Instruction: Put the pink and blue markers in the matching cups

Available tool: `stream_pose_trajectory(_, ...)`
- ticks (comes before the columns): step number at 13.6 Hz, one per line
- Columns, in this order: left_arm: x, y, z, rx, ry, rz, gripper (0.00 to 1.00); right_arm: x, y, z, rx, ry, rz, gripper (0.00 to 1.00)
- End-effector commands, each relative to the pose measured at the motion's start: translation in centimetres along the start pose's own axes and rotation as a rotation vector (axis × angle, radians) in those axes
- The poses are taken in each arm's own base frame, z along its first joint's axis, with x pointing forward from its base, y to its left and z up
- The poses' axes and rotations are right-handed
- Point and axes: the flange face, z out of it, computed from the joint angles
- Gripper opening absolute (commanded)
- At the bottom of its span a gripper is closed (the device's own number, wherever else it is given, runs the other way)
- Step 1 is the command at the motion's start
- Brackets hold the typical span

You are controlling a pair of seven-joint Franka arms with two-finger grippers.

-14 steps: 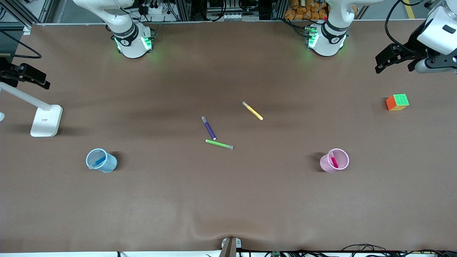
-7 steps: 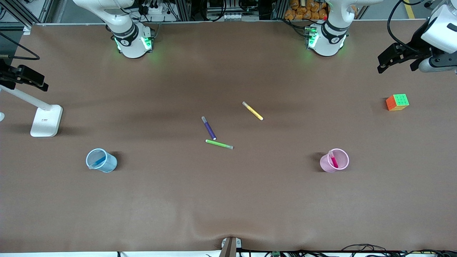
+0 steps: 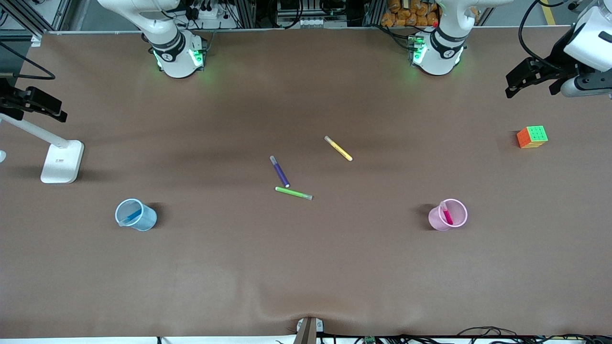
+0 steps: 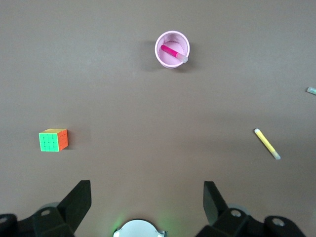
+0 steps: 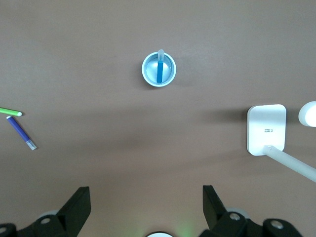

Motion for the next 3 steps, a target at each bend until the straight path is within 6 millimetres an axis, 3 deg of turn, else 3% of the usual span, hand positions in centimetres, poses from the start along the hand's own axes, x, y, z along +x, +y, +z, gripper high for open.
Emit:
stream_pose_trajectory(1, -0.13, -0.33, -0.38, 0.019, -0.009, 0.009, 1.0, -0.04, -0.08, -0.15, 0.016, -0.009, 0.001, 1.0)
stream_pose_trajectory(3, -0.13, -0.32, -0.38, 0.017, -0.009, 0.01, 1.0, -0.11, -0.16, -0.04, 0.016, -0.01, 0.0, 1.0)
